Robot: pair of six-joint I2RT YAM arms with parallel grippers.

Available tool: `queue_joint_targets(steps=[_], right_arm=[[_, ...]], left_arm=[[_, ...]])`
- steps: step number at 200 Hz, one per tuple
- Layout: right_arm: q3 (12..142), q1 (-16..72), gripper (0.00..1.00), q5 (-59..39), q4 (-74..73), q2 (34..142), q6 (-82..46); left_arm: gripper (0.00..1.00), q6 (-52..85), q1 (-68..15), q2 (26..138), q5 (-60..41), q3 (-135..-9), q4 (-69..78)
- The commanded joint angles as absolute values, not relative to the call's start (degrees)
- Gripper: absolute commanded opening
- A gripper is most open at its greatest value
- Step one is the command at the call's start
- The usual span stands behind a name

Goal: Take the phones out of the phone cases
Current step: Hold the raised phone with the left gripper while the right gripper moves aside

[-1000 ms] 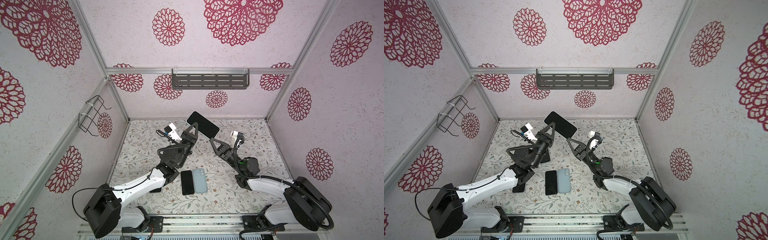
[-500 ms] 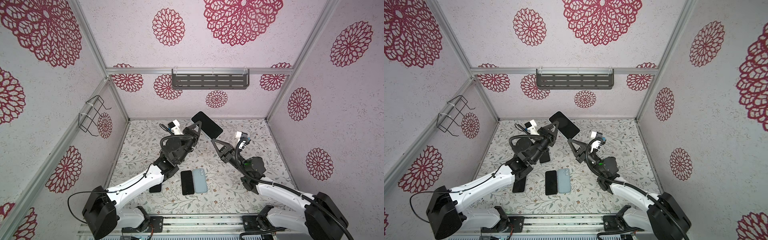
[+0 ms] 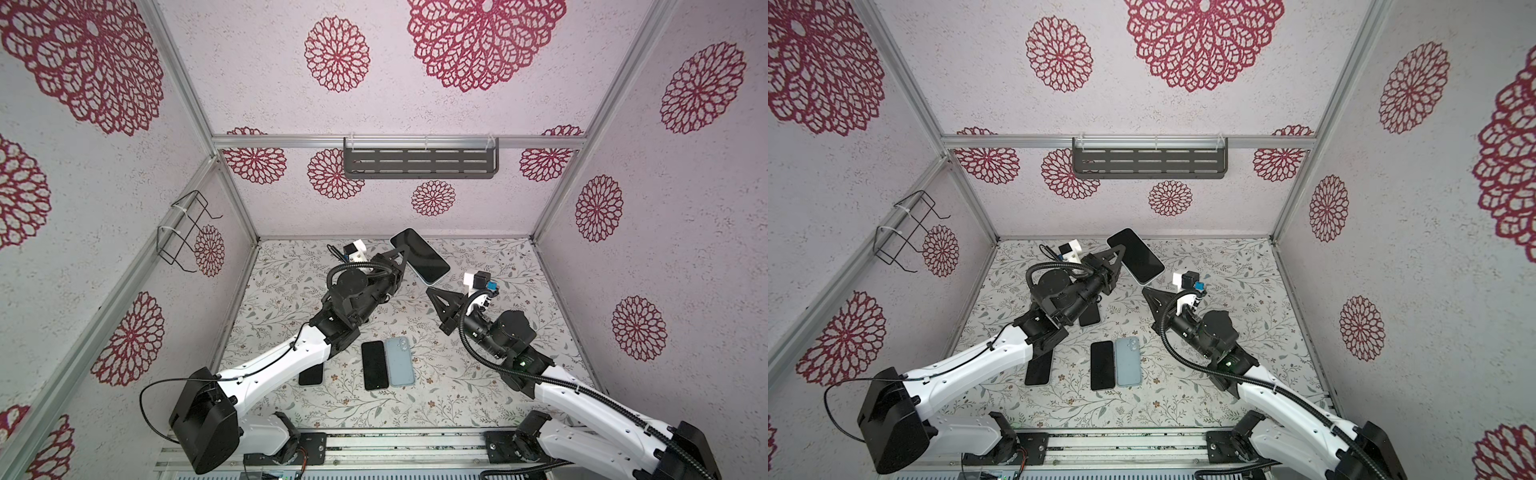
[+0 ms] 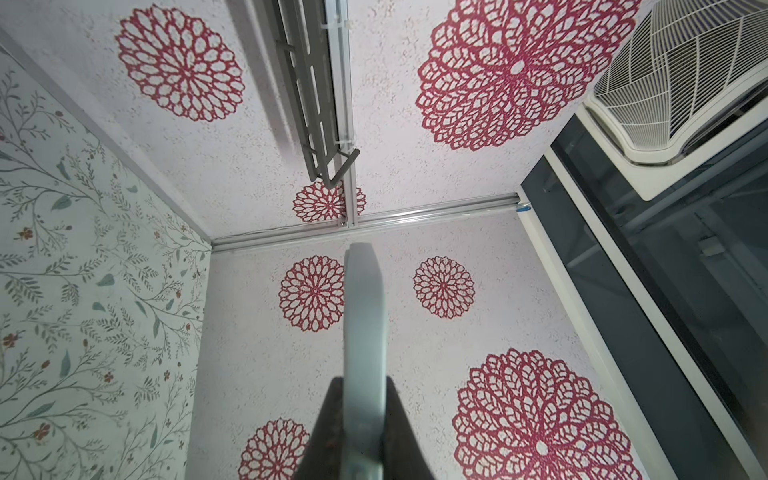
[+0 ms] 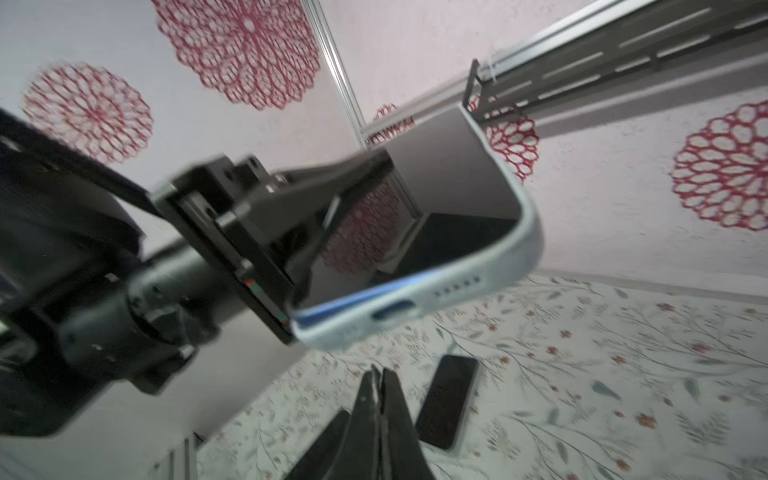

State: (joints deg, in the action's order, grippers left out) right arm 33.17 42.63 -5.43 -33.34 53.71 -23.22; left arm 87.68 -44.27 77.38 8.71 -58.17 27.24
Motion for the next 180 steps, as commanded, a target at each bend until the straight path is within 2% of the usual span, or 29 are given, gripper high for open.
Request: queue_joint_targets(steps=[1, 4, 25, 39, 75, 91, 123, 154, 180], right_arm=[[32.56, 42.43, 0.00, -2.53, -30.37, 50.80, -18.50], [32.34, 42.43, 0.00, -2.70, -30.28, 50.47, -18.53], [30.78, 41.21, 0.33, -4.28, -29.30, 47.72, -20.66], [30.08, 38.89, 0.50, -8.49, -28.64, 45.69, -23.69], [30.39, 31.27, 0.79, -22.47, -27.70, 40.94, -31.87], [32.72, 29.43, 0.82, -29.01, -26.15, 41.41, -32.69], [37.54, 28.33, 0.83, -38.40, -22.39, 44.90, -30.53], [39.52, 28.26, 0.79, -44.02, -21.67, 47.07, -28.63], [39.68, 28.30, 0.74, -47.66, -24.08, 47.80, -29.25]], left_arm=[[0.00, 87.88, -43.54, 76.13, 6.25, -59.46, 30.23], [0.00, 87.89, -43.37, 76.05, 6.05, -59.35, 30.30], [0.00, 87.55, -42.00, 75.55, 3.89, -58.89, 30.74], [0.00, 86.72, -40.79, 75.17, 1.70, -58.71, 30.65], [0.00, 80.95, -35.67, 73.94, -10.18, -60.15, 27.07], [0.00, 76.30, -33.28, 73.87, -17.37, -62.14, 23.09], [0.00, 62.42, -30.32, 75.14, -34.20, -70.04, 11.18], [0.00, 49.10, -30.06, 74.84, -40.09, -76.72, -1.55], [0.00, 43.82, -30.00, 74.28, -42.00, -77.88, -3.24]])
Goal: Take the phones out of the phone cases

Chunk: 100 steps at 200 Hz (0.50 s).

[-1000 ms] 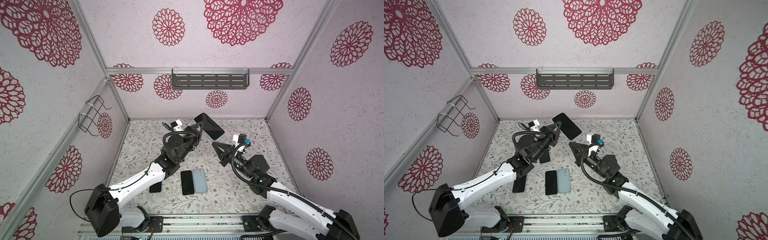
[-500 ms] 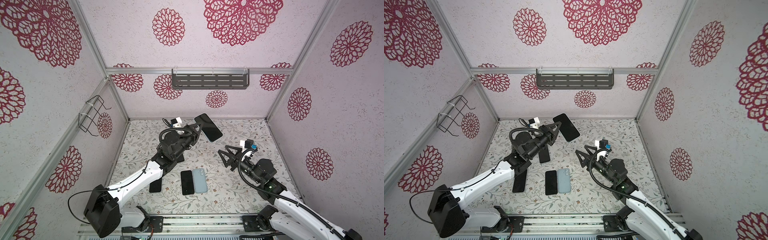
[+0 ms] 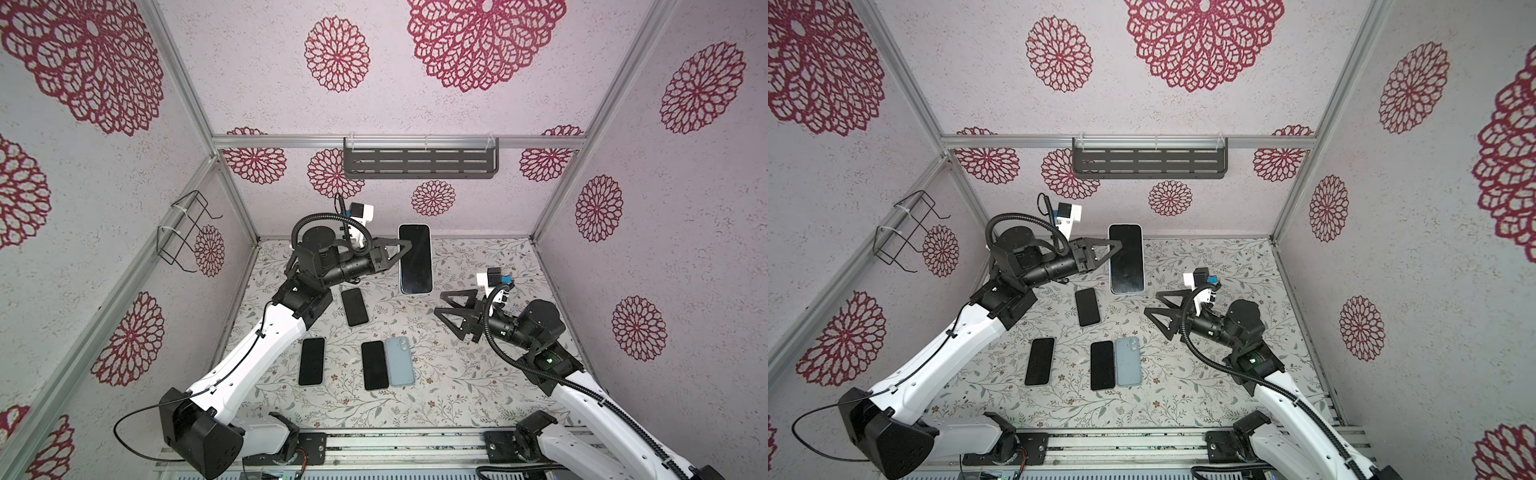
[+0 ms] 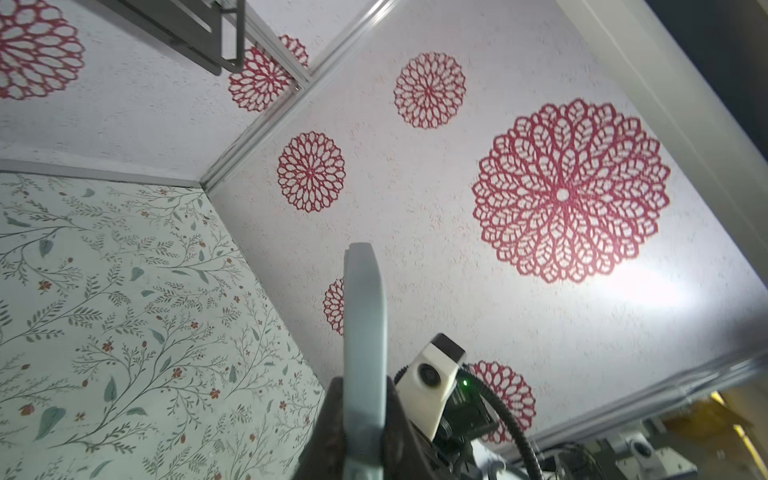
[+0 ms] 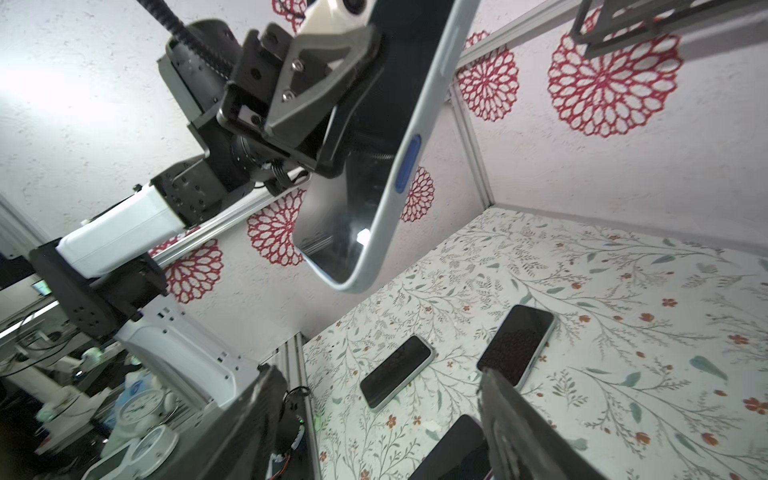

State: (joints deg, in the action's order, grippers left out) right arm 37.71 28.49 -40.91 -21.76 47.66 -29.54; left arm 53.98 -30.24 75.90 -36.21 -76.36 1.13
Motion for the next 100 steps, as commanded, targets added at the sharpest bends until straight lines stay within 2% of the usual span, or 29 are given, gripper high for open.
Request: queue_joint_targets(steps=[1, 65, 100], right_arm=[[39.70, 28.30, 0.74, -47.78, -24.12, 47.81, -29.26], [40.82, 28.47, 0.57, -51.16, -25.33, 49.63, -28.89], [41.60, 28.71, 0.54, -51.84, -26.19, 50.52, -28.61]], left_arm=[[0.00, 43.66, -30.03, 74.27, -42.05, -77.88, -3.16], [0.00, 43.84, -30.26, 73.65, -45.68, -73.23, 7.54], [0.00, 45.04, -30.40, 73.14, -47.05, -71.32, 11.85]])
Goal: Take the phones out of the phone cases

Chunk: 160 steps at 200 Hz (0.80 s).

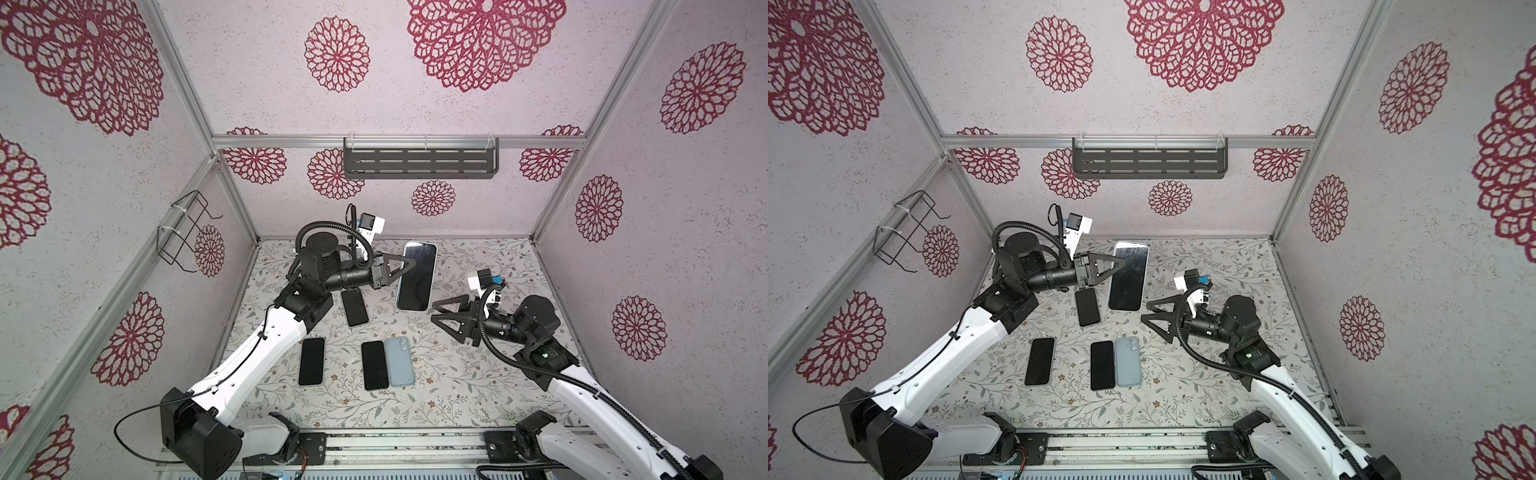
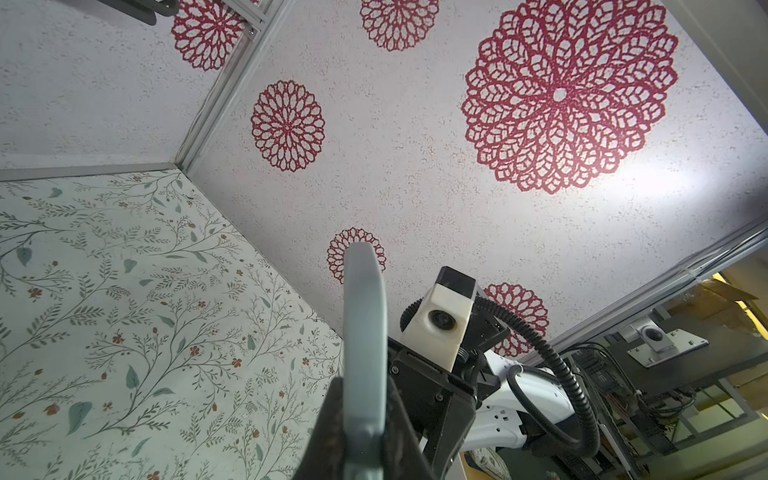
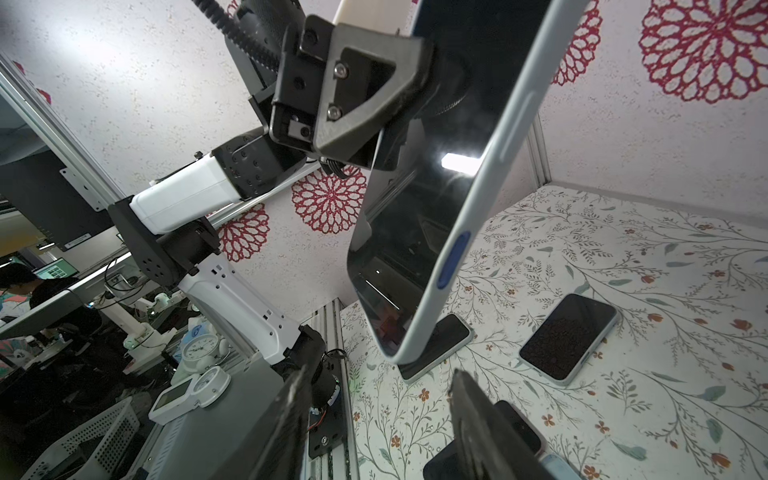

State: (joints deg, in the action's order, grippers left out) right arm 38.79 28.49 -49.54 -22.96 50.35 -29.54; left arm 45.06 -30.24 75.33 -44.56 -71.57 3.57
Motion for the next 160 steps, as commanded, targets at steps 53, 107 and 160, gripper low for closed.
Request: queue_joint_targets(steps=[53, 107, 160], right_arm=[[42.64, 28.83, 0.49, -52.10, -25.95, 52.81, -28.29], [42.89, 29.04, 0.42, -52.65, -26.45, 53.66, -28.37], [43.10, 30.21, 0.34, -53.93, -28.31, 54.72, -29.27]], left_arm=[[0.00, 45.97, -31.08, 72.78, -47.58, -70.05, 14.49], [0.00, 45.94, -31.20, 72.51, -47.45, -69.26, 15.42], [0.00, 46.03, -31.29, 72.94, -46.76, -69.08, 15.99]])
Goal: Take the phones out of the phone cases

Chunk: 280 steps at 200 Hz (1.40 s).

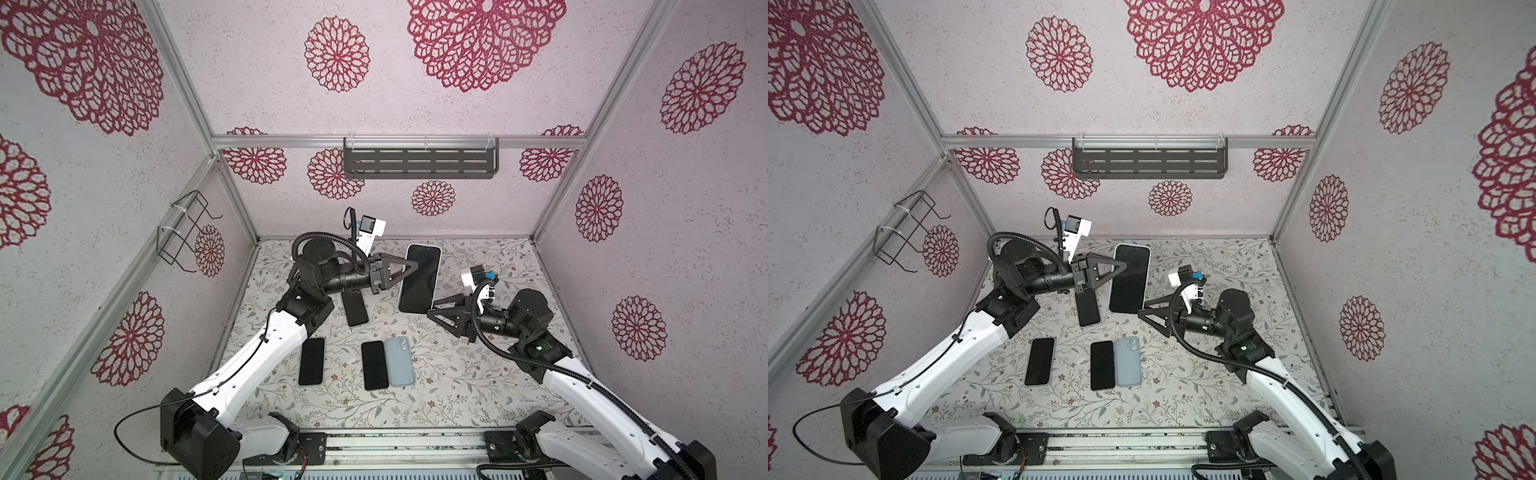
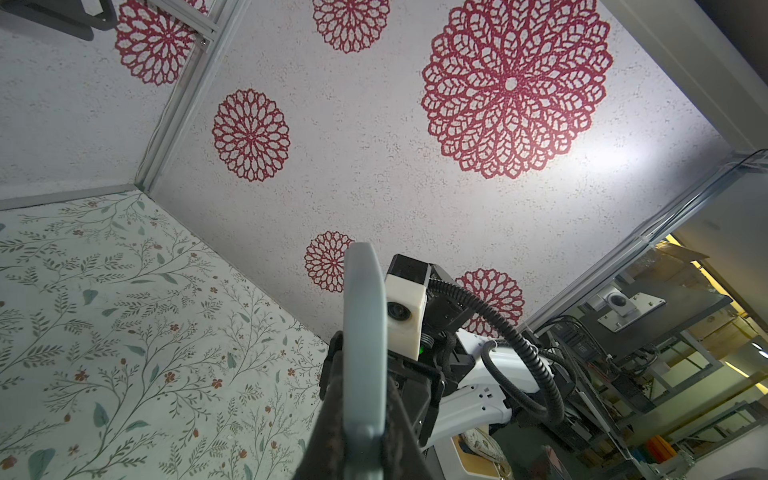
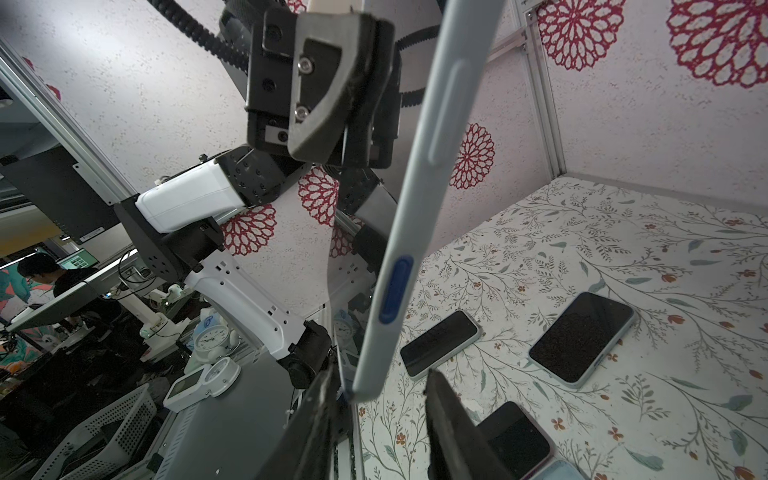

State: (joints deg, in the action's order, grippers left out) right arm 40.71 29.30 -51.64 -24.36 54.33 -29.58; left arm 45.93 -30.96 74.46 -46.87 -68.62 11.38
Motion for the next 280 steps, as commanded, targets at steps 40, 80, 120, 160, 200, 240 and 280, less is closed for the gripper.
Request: queue_joint_targets(steps=[40, 80, 120, 160, 200, 240, 280], right_arm=[[42.92, 31.03, 0.25, -54.07, -28.43, 55.19, -29.02], [42.88, 31.11, 0.21, -53.51, -28.65, 54.88, -28.97], [42.92, 31.12, 0.19, -53.17, -28.89, 55.09, -29.27], [43.29, 31.14, 0.17, -53.48, -29.33, 55.28, -29.49], [43.41, 31.14, 0.06, -54.41, -31.65, 56.23, -30.76], [43.73, 31.12, 0.00, -55.11, -32.78, 57.04, -30.53], [44.60, 31.11, 0.00, -54.24, -28.78, 56.45, -25.25]], left_arm=[[0.00, 46.15, -31.29, 73.02, -46.35, -69.02, 16.09], [0.00, 46.15, -31.29, 73.12, -46.34, -68.73, 16.26], [0.00, 46.23, -31.31, 73.27, -46.38, -68.56, 16.52], [0.00, 46.56, -31.29, 73.30, -46.45, -68.03, 17.13], [0.00, 46.87, -31.41, 73.31, -46.76, -67.26, 17.84], [0.00, 47.29, -31.45, 73.30, -46.68, -66.32, 18.71], [0.00, 49.13, -31.43, 73.93, -46.42, -65.83, 20.66]])
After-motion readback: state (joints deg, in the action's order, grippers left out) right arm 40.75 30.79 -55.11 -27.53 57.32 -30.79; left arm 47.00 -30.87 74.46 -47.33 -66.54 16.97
